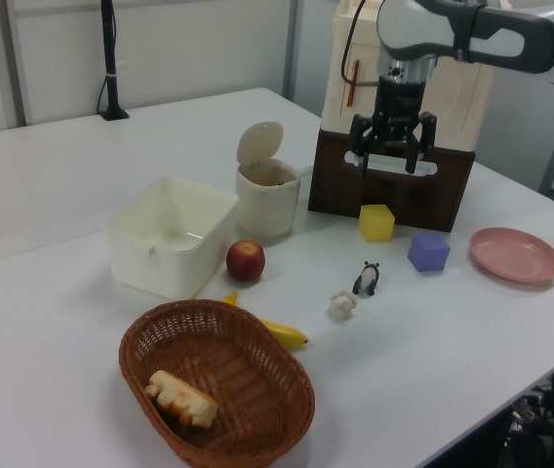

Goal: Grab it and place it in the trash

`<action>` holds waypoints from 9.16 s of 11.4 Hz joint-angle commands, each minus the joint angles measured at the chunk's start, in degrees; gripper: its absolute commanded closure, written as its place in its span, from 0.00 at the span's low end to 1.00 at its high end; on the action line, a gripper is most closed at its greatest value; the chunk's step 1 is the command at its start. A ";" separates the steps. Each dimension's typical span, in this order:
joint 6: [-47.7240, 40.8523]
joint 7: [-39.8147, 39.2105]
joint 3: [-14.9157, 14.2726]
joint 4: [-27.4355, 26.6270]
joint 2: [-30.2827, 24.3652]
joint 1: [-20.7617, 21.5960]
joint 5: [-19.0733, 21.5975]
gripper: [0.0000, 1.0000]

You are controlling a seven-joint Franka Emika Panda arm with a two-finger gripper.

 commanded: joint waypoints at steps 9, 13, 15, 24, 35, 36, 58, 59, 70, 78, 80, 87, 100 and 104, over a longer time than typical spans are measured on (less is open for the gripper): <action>25.36 3.30 12.89 -28.06 -11.11 -8.77 -1.03 0.00; 28.06 4.26 12.89 -27.53 -3.30 -6.23 -5.85 0.00; 30.71 5.50 12.89 -27.45 0.66 -5.26 -7.08 0.00; 31.95 5.50 12.89 -24.55 8.67 -3.94 -10.17 0.00; 33.01 5.50 12.80 -22.01 9.82 -4.11 -10.52 0.81; 32.92 5.67 12.62 -19.47 9.56 -4.55 -10.00 0.81; 59.02 1.46 11.83 10.96 28.62 -7.63 -18.16 0.76; 59.02 1.46 11.74 10.96 28.71 -7.54 -18.25 0.76; 55.79 1.81 12.01 8.96 24.43 -7.54 -20.98 0.00; 26.09 1.90 11.83 2.81 7.64 -6.75 -12.56 0.00; 19.41 1.98 9.92 -0.36 3.42 -4.40 -9.22 0.00; 9.37 -0.02 -7.76 -3.09 -1.95 9.68 -3.58 0.00; -0.48 -20.60 -6.10 0.24 -2.49 4.32 -2.26 0.00; -0.74 -21.12 -6.45 0.33 -2.75 4.06 -1.21 0.00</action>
